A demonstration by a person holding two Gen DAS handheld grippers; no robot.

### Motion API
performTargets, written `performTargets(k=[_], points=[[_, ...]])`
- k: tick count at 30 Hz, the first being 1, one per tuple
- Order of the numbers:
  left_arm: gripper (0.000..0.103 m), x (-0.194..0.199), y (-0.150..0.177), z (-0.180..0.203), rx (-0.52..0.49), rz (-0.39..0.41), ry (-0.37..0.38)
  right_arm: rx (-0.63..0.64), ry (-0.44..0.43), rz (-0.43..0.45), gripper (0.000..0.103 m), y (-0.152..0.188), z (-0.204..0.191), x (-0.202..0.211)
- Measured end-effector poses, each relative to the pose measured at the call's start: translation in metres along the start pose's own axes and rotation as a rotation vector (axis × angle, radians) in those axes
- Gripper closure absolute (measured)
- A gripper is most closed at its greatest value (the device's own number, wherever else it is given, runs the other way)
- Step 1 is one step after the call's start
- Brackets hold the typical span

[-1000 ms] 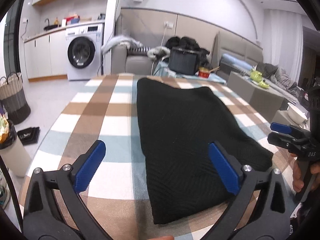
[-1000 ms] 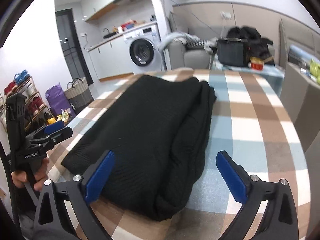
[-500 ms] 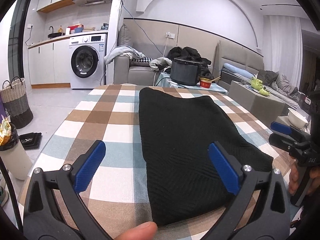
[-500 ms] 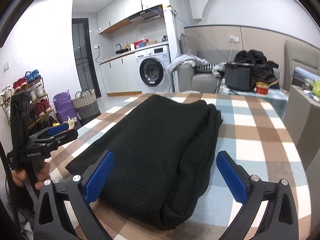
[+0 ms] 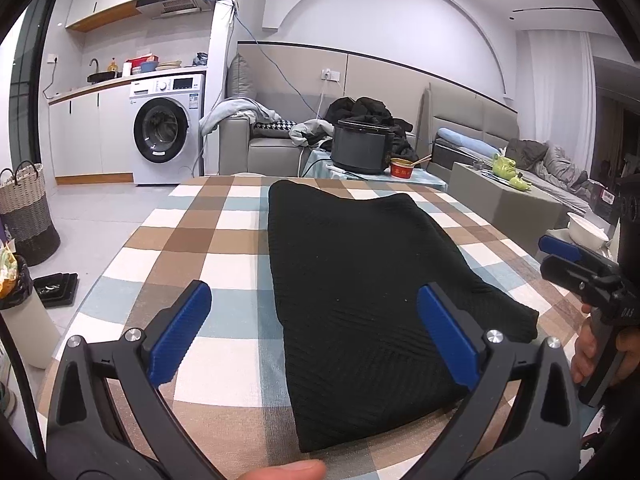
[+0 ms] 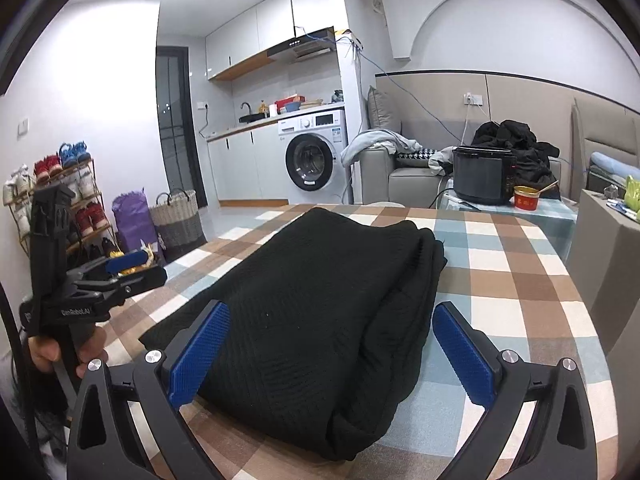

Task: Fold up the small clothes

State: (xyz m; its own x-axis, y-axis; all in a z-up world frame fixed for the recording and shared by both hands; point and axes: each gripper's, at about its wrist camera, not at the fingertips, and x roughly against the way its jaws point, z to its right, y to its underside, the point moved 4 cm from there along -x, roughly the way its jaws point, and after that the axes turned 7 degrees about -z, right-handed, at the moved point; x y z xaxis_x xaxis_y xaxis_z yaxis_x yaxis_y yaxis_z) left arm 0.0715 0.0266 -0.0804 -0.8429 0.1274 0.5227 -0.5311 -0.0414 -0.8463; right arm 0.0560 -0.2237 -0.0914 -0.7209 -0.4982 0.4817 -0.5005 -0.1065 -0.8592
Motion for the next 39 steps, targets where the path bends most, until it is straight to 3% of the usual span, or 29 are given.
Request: performTargets(k=[8,39], points=[[0.000,-0.0005,-0.0006,0.0022,-0.005,0.004,-0.002,-0.049,-0.012,0.012,0.000,-0.0001,0.0088,0.0024],[0.000,0.0009,-0.0003,-0.0003,0.004,0.005,0.002,-0.044,-0.015,0.006,0.000,0.0001,0.0060,0.0025]])
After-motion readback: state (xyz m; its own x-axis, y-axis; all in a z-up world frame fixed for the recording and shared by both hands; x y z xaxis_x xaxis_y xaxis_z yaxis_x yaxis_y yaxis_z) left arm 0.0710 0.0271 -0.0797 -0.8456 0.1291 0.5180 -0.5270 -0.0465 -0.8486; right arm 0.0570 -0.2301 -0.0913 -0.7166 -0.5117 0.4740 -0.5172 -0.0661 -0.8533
